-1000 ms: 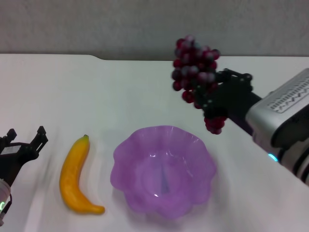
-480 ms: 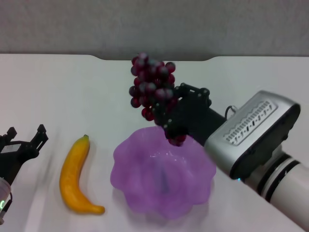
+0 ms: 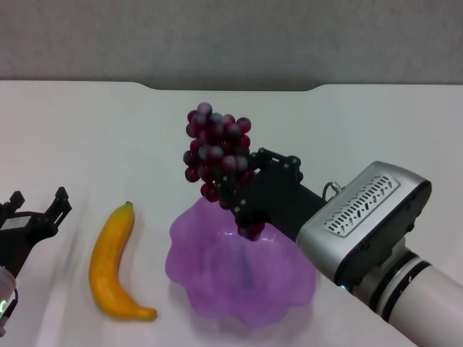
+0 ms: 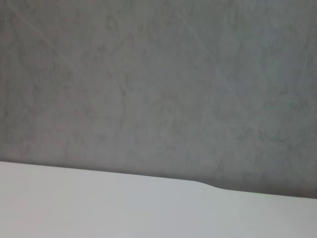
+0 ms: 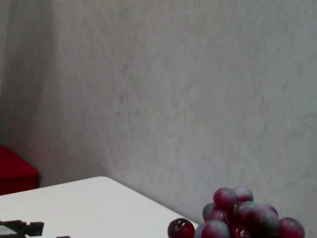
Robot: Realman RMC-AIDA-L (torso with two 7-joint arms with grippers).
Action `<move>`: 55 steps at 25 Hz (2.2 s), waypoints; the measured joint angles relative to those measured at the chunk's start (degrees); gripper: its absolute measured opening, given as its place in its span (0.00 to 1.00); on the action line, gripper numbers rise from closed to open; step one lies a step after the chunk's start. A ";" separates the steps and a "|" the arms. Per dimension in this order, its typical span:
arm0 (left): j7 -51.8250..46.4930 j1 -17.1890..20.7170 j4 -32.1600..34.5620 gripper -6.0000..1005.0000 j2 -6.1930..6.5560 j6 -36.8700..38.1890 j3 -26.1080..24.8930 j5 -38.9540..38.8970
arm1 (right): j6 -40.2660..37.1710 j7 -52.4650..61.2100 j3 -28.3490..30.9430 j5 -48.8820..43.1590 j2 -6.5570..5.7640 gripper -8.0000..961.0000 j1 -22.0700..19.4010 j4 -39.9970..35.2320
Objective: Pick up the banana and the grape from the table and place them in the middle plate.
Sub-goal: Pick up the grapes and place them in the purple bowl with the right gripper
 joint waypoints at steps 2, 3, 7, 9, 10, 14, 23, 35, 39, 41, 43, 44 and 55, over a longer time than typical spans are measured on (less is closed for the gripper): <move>0.00 0.00 0.02 0.84 0.00 -0.03 0.00 0.00 | 0.24 1.09 -0.10 0.00 -0.02 0.38 0.10 -0.31; 0.00 0.00 0.03 0.84 0.00 -0.04 0.00 0.00 | 0.47 1.60 -0.11 0.00 -0.03 0.38 0.11 -0.42; 0.00 0.00 0.05 0.84 0.00 -0.05 -0.04 -0.03 | 2.61 2.56 0.14 0.00 -0.05 0.38 0.14 -0.48; 0.00 0.00 0.05 0.84 0.00 -0.05 -0.08 -0.07 | 5.77 2.95 0.95 -0.01 -0.04 0.37 0.38 -0.20; 0.00 0.00 0.05 0.84 0.00 -0.05 -0.09 -0.08 | 7.79 3.27 1.55 0.00 0.02 0.37 0.66 -0.05; 0.12 0.00 0.05 0.84 0.00 -0.11 -0.09 -0.09 | 13.03 4.84 3.36 0.00 0.15 0.37 1.35 0.42; 0.80 0.00 0.05 0.84 0.00 -0.13 -0.17 -0.09 | 25.65 6.31 7.80 0.08 0.20 0.37 1.57 4.77; 1.24 0.09 0.04 0.84 0.00 -0.13 -0.19 -0.09 | 44.04 11.20 16.43 0.17 0.25 0.37 2.45 8.27; 1.24 0.04 0.04 0.84 0.00 -0.12 -0.25 -0.09 | 48.73 13.32 19.53 0.17 0.29 0.37 4.70 6.57; 1.24 0.04 0.04 0.84 0.00 -0.12 -0.26 -0.08 | 50.03 14.01 20.92 0.36 0.29 0.37 6.29 4.25; 1.24 0.02 0.02 0.84 0.00 -0.12 -0.30 -0.08 | 50.21 14.05 21.19 0.50 0.29 0.37 6.79 3.31; 1.24 0.02 0.01 0.84 0.00 -0.12 -0.34 -0.08 | 50.32 14.06 21.31 0.63 0.30 0.37 7.24 2.38; 1.30 0.00 0.01 0.84 0.00 -0.13 -0.74 -0.08 | 49.02 14.15 22.36 0.74 0.38 0.37 10.43 -5.39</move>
